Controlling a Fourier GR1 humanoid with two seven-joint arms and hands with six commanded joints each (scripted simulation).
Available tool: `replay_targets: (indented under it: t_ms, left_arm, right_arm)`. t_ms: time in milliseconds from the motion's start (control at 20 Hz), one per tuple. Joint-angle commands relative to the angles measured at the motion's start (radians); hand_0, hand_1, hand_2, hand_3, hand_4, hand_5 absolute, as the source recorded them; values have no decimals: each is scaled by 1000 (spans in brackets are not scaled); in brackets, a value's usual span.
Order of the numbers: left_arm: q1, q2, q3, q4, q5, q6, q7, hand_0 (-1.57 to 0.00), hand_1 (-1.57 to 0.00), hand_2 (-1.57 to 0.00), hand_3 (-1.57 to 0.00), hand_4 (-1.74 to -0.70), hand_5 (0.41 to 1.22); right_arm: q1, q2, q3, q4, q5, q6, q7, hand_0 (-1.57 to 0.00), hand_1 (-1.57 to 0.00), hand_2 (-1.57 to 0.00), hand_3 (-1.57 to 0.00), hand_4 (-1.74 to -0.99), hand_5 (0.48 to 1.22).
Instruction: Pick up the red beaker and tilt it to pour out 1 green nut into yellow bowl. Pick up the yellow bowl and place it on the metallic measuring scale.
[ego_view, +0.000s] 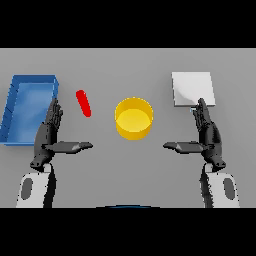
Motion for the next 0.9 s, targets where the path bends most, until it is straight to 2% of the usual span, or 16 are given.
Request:
replay_targets:
  t_ms: [0,250,300,350,450,550,700,800,850]
  left_arm:
    - [0,0,0,0,0,1,0,1,1,1,1,-1141,660]
    - [5,3,1,-6,2,1,-2,1,1,1,1,-1141,660]
    - [48,32,-39,-59,-47,-12,-23,1,1,1,1,-1141,660]
    - [80,47,-73,-103,-87,-17,-39,1,1,1,1,-1143,660]
    - [124,65,-112,-184,-123,-25,-10,1,1,1,1,-1142,662]
    - [131,73,-123,-204,-135,-28,31,1,1,1,1,-1136,657]
    - [116,70,-132,-190,-142,-32,87,1,1,1,1,-1137,650]
    - [72,65,-121,-133,-144,-29,90,1,1,1,1,-1136,648]
    - [57,70,-115,-113,-147,-28,86,1,1,1,1,-1137,647]
  right_arm:
    - [1,3,2,-1,1,-2,-1,1,1,1,1,-1071,578]
    - [11,26,23,-10,22,-17,-6,1,1,1,1,-1071,578]
    - [47,-21,66,-57,131,-43,-77,1,1,1,1,-1071,578]
    - [81,-34,104,-84,206,-60,-117,1,1,1,1,-1072,577]
    - [96,-39,145,-113,293,-88,-102,1,1,1,1,-1064,577]
    - [101,-45,152,-141,311,-92,-93,1,1,1,1,-1084,585]
    - [103,-44,157,-152,286,-63,-69,1,1,1,1,-1131,607]
    - [108,-51,152,-157,267,-48,-91,1,1,1,1,-1163,624]
    - [104,-40,157,-153,254,-38,-80,1,1,1,1,-1180,627]
